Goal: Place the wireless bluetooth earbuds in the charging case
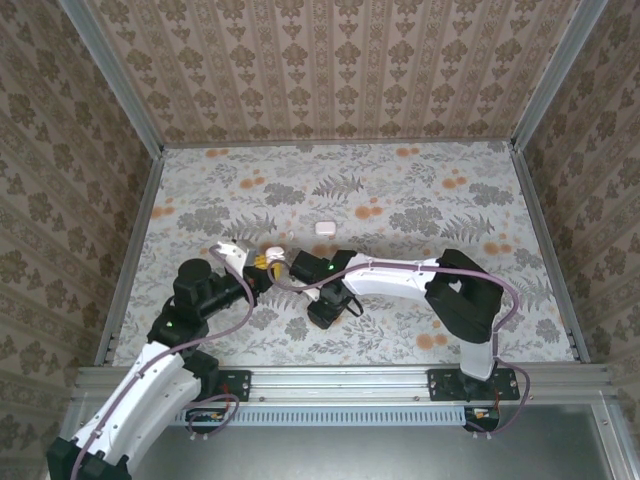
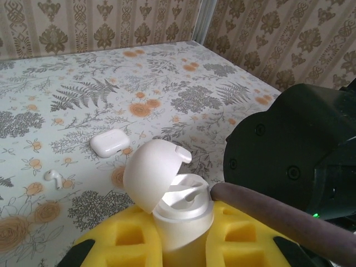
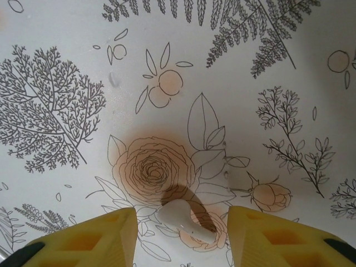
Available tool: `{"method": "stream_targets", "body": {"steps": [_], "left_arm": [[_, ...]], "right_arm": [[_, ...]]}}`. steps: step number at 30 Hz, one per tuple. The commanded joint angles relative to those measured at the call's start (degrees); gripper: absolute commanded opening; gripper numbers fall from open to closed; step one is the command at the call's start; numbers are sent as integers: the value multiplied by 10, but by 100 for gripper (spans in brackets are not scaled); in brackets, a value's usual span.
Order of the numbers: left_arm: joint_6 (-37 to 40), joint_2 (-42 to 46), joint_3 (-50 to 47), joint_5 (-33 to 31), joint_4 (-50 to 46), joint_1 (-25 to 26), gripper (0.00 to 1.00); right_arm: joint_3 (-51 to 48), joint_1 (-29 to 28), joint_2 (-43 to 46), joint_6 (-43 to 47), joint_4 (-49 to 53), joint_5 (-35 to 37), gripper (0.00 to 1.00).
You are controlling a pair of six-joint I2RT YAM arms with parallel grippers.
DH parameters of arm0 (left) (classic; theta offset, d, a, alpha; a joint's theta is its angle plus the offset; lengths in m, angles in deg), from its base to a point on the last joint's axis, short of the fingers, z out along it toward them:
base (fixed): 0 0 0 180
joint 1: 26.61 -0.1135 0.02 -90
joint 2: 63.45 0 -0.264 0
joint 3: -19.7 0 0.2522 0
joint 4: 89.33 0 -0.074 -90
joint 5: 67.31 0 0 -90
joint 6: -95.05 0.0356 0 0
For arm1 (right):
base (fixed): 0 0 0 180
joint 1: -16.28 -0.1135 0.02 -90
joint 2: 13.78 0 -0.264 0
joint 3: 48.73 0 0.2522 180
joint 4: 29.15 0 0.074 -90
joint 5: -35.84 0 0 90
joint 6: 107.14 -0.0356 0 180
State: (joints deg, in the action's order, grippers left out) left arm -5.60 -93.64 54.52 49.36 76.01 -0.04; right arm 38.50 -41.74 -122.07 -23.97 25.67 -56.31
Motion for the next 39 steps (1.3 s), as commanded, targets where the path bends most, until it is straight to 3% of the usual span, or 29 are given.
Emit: {"method": "stream_targets", "body": {"steps": [1, 13, 27, 34, 39], "left_arm": [[7, 16, -4, 5, 9, -1, 0], [4, 24, -8, 6, 6, -1, 0], [-4, 23, -13, 8, 14, -17, 0], [-31, -1, -32, 22, 67, -17, 0], [-53, -38, -36, 41, 113, -15, 0]], "right_arm": [[12, 0, -23, 16, 32, -7, 47], [14, -1, -53, 10, 51, -1, 41], [3, 18, -26, -65, 64, 42, 21], [-20, 65, 21, -166, 32, 23, 23], [-61, 103, 61, -221, -26, -29, 41]]}}
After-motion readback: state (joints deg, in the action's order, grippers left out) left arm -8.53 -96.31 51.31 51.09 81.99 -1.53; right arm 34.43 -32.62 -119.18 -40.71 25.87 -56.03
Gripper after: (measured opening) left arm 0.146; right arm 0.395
